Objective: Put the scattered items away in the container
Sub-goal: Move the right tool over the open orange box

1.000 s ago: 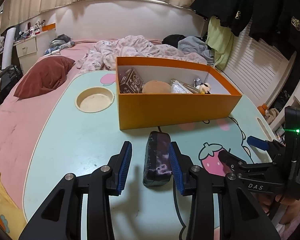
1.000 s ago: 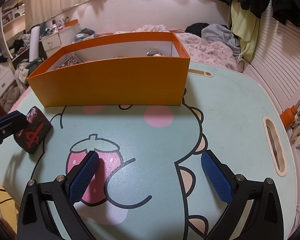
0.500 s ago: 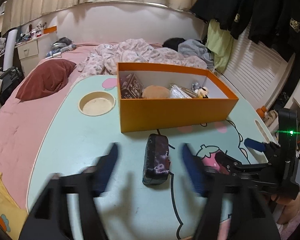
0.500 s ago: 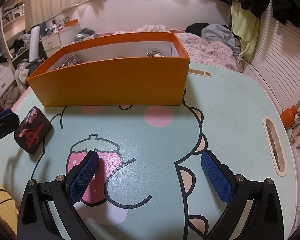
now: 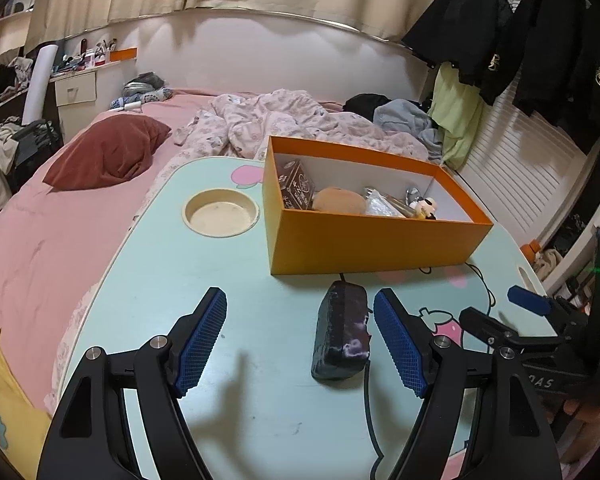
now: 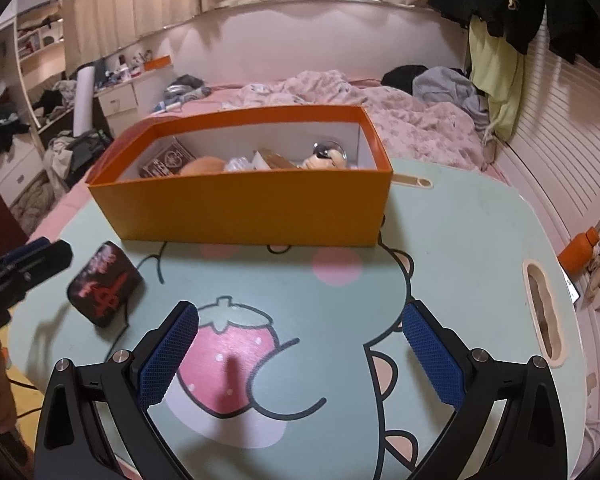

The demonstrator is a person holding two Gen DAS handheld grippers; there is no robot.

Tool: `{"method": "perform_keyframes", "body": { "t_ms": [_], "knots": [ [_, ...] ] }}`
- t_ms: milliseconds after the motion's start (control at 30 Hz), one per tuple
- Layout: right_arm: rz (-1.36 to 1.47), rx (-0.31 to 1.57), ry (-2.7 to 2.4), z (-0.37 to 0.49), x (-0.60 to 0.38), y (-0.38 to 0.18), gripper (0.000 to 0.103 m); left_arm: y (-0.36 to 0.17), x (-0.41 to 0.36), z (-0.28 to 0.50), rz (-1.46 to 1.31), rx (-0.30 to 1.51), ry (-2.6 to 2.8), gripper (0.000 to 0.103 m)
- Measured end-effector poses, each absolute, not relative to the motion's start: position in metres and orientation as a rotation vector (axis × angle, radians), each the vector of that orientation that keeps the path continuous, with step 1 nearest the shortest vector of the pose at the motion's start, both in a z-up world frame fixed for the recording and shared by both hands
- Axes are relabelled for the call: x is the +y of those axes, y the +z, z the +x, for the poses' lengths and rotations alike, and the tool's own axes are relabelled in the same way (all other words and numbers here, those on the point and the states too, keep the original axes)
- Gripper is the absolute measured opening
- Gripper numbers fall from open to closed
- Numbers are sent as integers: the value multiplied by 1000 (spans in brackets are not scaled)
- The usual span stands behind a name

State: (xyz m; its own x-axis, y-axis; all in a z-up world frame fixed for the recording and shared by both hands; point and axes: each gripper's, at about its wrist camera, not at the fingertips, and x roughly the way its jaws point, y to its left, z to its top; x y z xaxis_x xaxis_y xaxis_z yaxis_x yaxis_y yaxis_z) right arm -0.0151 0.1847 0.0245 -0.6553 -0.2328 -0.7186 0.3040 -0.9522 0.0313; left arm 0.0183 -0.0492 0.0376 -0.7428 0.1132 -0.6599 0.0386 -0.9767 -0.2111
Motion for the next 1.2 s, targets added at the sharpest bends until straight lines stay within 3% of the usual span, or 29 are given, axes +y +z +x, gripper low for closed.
{"method": "perform_keyframes", "body": {
  "t_ms": [1200],
  "knots": [
    [998,93,-2517,-67,142,105,102,41,-59,27,-1075,-350,2868,76]
  ]
}}
